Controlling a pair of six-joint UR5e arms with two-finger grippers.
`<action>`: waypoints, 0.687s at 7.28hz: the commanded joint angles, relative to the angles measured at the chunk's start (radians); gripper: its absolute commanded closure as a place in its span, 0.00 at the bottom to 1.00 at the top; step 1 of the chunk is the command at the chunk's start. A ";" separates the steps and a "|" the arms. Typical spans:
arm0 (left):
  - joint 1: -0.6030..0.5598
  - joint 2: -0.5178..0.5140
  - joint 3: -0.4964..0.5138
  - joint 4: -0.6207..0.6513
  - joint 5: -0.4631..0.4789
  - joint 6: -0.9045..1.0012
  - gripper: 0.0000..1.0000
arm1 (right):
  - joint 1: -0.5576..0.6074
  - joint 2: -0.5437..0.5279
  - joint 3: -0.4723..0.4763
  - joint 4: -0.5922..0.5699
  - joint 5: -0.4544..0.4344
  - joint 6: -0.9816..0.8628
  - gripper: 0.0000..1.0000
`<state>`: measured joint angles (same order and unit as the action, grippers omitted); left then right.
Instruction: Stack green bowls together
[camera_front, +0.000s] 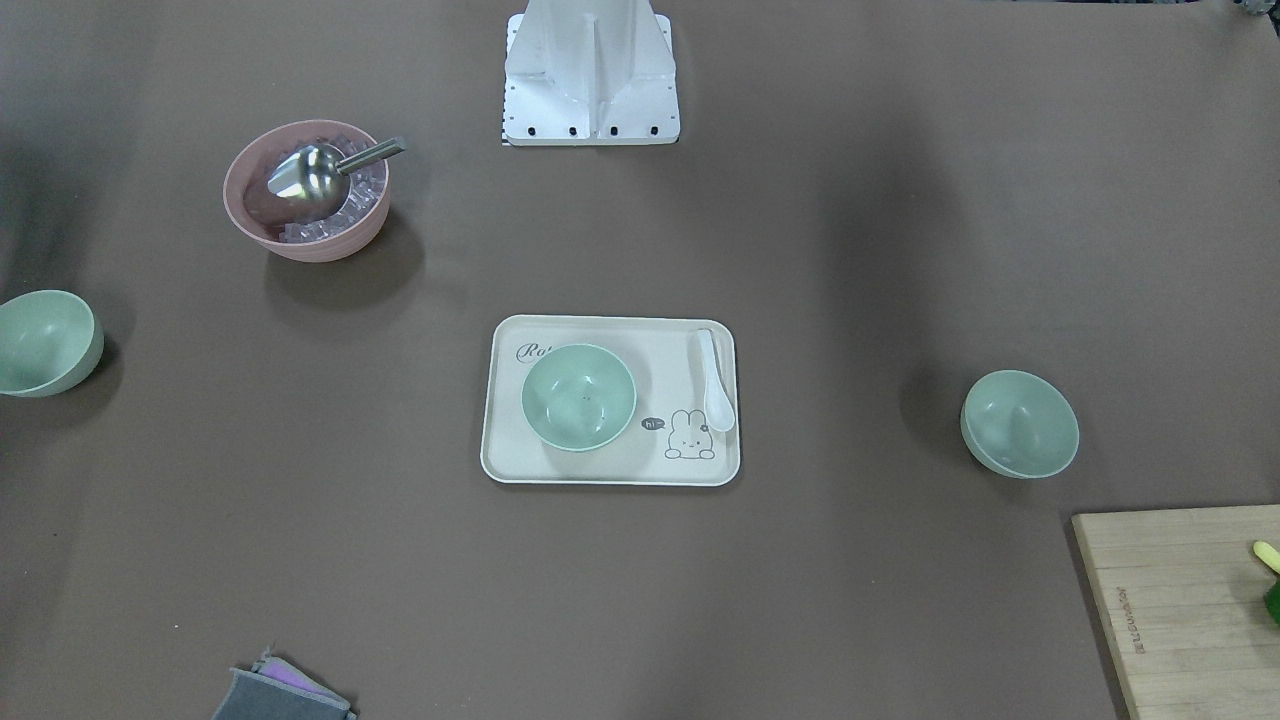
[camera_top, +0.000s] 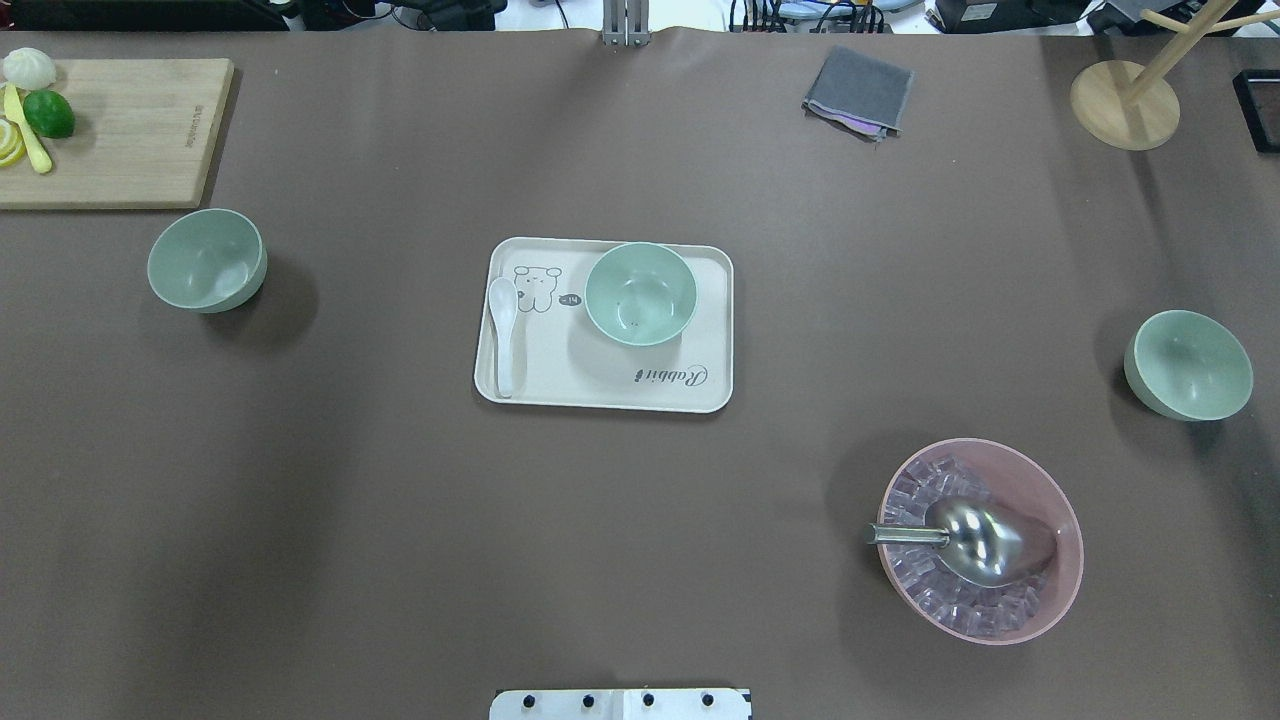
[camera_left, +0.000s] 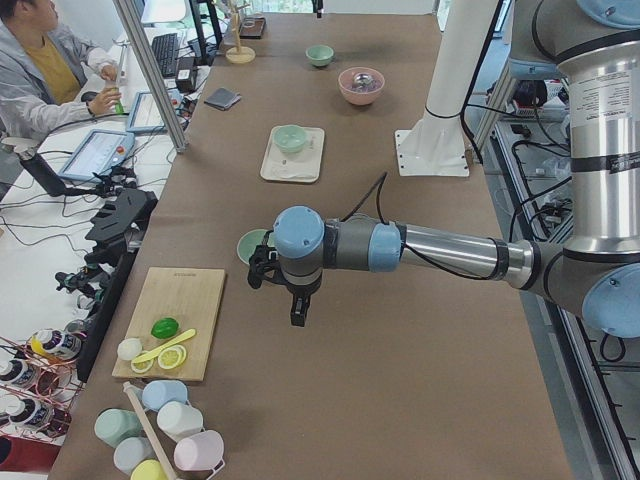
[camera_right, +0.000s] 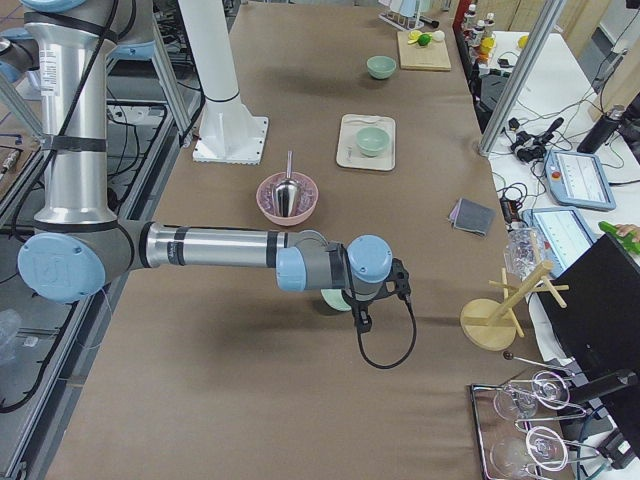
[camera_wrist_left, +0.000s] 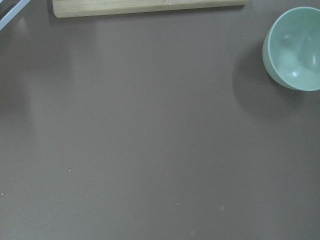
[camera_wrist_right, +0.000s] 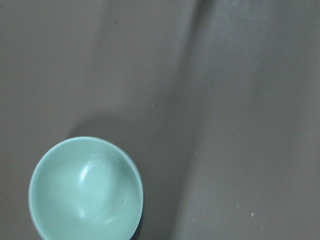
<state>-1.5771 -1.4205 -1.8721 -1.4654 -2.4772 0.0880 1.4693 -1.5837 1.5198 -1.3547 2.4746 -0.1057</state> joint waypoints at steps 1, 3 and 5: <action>0.002 0.002 -0.001 0.000 0.000 -0.001 0.02 | -0.097 0.048 -0.214 0.347 -0.046 0.221 0.06; 0.002 -0.002 -0.004 0.000 0.000 -0.001 0.02 | -0.148 0.051 -0.225 0.388 -0.039 0.320 0.06; 0.002 0.001 -0.004 0.000 0.000 -0.001 0.02 | -0.167 0.050 -0.190 0.388 -0.023 0.336 0.07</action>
<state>-1.5755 -1.4208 -1.8756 -1.4650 -2.4767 0.0868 1.3142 -1.5333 1.3098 -0.9712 2.4416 0.2140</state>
